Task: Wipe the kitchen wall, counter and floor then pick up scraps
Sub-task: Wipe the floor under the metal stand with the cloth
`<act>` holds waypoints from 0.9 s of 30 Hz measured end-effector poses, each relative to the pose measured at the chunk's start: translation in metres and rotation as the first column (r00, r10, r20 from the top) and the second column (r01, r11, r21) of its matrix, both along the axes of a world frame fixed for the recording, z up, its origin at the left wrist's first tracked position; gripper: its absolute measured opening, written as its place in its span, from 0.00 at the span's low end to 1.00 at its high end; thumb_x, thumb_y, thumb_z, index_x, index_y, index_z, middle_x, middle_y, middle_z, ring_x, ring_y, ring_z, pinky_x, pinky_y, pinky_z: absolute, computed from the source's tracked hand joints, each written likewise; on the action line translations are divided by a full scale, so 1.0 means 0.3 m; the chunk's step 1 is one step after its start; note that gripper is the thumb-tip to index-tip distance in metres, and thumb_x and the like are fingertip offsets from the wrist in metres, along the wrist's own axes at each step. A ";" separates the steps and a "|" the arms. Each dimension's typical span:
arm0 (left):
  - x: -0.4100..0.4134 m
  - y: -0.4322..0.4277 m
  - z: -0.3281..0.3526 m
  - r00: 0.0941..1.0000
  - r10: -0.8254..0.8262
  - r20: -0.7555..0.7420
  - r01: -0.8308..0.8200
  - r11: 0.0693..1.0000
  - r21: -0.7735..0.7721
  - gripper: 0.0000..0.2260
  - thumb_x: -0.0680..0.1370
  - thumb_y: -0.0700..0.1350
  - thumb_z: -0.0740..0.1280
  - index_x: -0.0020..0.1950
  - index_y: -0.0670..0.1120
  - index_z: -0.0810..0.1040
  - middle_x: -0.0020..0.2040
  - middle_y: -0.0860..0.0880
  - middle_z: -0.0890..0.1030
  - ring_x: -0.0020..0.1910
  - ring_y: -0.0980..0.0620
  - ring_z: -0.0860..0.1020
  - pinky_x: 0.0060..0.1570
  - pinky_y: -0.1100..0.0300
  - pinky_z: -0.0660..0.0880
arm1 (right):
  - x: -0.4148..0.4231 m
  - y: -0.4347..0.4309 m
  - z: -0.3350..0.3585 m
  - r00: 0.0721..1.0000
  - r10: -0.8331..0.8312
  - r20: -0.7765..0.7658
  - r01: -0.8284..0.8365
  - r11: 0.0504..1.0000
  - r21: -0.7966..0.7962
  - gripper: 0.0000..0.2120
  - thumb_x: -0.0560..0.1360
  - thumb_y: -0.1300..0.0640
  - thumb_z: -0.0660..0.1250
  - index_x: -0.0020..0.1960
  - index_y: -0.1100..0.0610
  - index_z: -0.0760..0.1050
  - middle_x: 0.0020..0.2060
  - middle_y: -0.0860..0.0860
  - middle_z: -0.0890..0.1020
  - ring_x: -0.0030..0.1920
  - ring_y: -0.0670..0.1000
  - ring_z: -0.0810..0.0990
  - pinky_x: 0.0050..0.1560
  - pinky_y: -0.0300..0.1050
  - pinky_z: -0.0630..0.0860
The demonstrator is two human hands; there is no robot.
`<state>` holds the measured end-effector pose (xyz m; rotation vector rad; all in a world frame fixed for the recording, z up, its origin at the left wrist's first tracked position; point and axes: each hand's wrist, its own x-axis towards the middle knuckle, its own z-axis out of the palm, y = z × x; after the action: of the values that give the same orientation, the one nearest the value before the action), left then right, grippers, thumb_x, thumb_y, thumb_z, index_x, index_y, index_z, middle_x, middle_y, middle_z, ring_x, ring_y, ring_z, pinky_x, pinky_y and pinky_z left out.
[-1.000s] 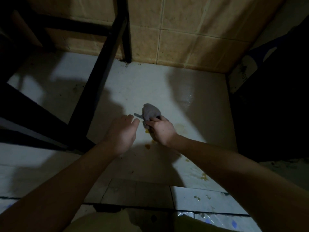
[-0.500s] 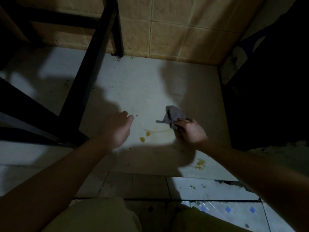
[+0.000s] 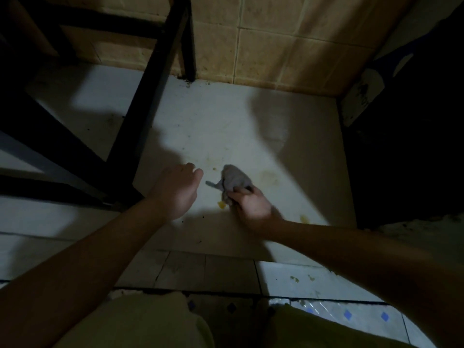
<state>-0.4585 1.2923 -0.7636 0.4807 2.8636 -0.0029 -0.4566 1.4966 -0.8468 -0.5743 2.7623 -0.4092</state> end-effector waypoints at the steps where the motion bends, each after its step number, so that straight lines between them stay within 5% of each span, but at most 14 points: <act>1: 0.001 -0.004 0.000 1.000 0.002 -0.005 -0.002 1.000 0.001 0.13 0.79 0.42 0.60 0.63 0.43 0.70 0.59 0.43 0.73 0.57 0.42 0.73 0.55 0.48 0.72 | 0.011 -0.037 -0.001 0.996 0.088 0.000 -0.088 0.996 0.030 0.17 0.81 0.55 0.55 0.69 0.51 0.69 0.70 0.54 0.68 0.70 0.59 0.63 0.66 0.46 0.60; 8: 0.006 -0.009 0.002 1.000 0.024 0.004 -0.024 1.000 0.018 0.15 0.78 0.42 0.60 0.64 0.42 0.69 0.61 0.42 0.72 0.58 0.42 0.72 0.56 0.48 0.70 | 0.055 -0.074 0.025 0.934 0.350 -0.065 -0.342 0.933 0.107 0.20 0.82 0.58 0.53 0.73 0.50 0.63 0.72 0.53 0.65 0.71 0.62 0.62 0.56 0.52 0.73; 11: 0.019 0.001 0.006 1.000 0.021 -0.020 -0.021 1.000 0.018 0.14 0.78 0.42 0.60 0.63 0.42 0.70 0.60 0.42 0.73 0.57 0.41 0.72 0.55 0.48 0.71 | -0.028 -0.050 0.029 0.975 0.221 0.012 -0.221 0.972 0.083 0.19 0.81 0.54 0.55 0.72 0.52 0.65 0.72 0.52 0.65 0.71 0.59 0.62 0.63 0.51 0.67; 19: 0.077 -0.017 -0.009 0.999 -0.029 -0.015 0.027 0.996 -0.082 0.13 0.77 0.41 0.58 0.62 0.44 0.70 0.63 0.44 0.71 0.58 0.44 0.70 0.57 0.51 0.69 | -0.250 0.022 0.058 0.964 -0.249 -0.092 0.245 0.968 -0.051 0.17 0.76 0.62 0.59 0.63 0.50 0.74 0.57 0.55 0.79 0.56 0.61 0.75 0.52 0.50 0.75; 23: 0.090 -0.017 -0.012 0.998 -0.040 -0.039 0.036 0.993 -0.115 0.15 0.77 0.40 0.59 0.64 0.45 0.69 0.67 0.42 0.67 0.64 0.43 0.68 0.61 0.50 0.69 | -0.233 -0.063 0.046 0.993 -0.014 -0.115 0.014 1.000 0.005 0.17 0.77 0.60 0.59 0.65 0.51 0.72 0.61 0.55 0.76 0.62 0.60 0.72 0.58 0.53 0.74; 27: 0.082 -0.011 0.004 0.999 0.001 -0.047 -0.005 0.997 -0.079 0.15 0.78 0.41 0.59 0.66 0.44 0.68 0.68 0.41 0.67 0.64 0.42 0.68 0.62 0.48 0.68 | -0.189 -0.116 0.050 0.957 0.237 -0.168 -0.226 0.971 0.078 0.14 0.79 0.56 0.58 0.63 0.52 0.72 0.60 0.54 0.75 0.59 0.60 0.70 0.50 0.56 0.76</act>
<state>-0.4340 1.2890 -0.7624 0.4664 2.8966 -0.1288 -0.5132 1.4618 -0.8319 -0.9497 2.8146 -0.2338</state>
